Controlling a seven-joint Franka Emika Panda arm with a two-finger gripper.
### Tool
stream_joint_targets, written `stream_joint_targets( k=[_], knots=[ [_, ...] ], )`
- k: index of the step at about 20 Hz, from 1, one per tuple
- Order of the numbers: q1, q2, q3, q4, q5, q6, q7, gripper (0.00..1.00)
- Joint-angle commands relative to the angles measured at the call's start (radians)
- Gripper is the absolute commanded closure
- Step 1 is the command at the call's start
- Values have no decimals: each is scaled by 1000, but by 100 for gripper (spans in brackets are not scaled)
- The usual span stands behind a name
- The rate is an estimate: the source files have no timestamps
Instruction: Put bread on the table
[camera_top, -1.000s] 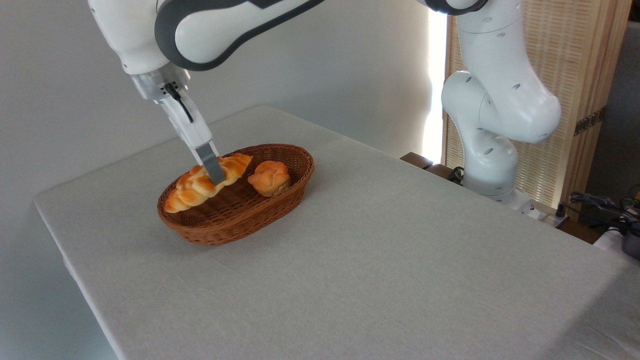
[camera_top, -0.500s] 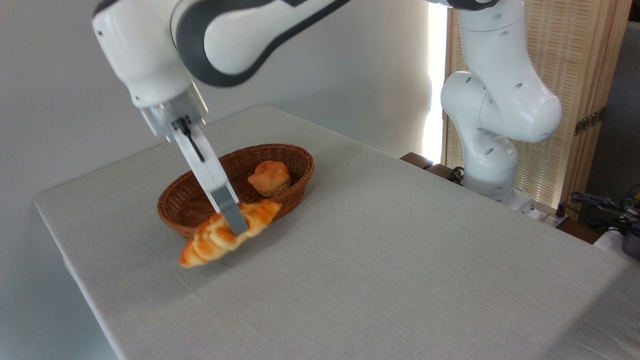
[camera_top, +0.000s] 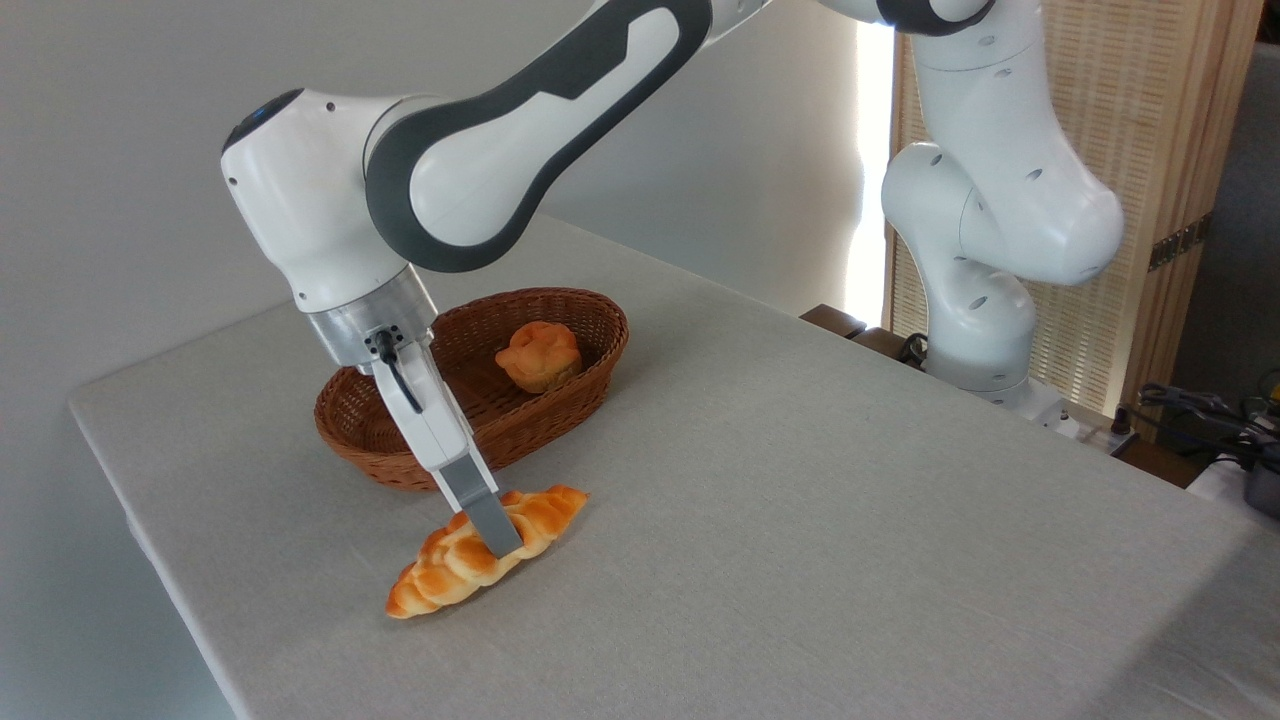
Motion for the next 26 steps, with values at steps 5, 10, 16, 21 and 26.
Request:
stream_joint_targets(
  k=[5, 10, 16, 21, 26],
  knots=[
    [-2, -7, 8, -1, 17, 7, -1, 0],
    [10, -24, 12, 28, 8, -2, 3, 0],
    [67, -119, 11, 87, -189, -7, -4, 0],
    [104, -222, 14, 91, -245, -89, -52, 0],
    [134, -274, 24, 91, -242, -130, -163, 0]
  ],
)
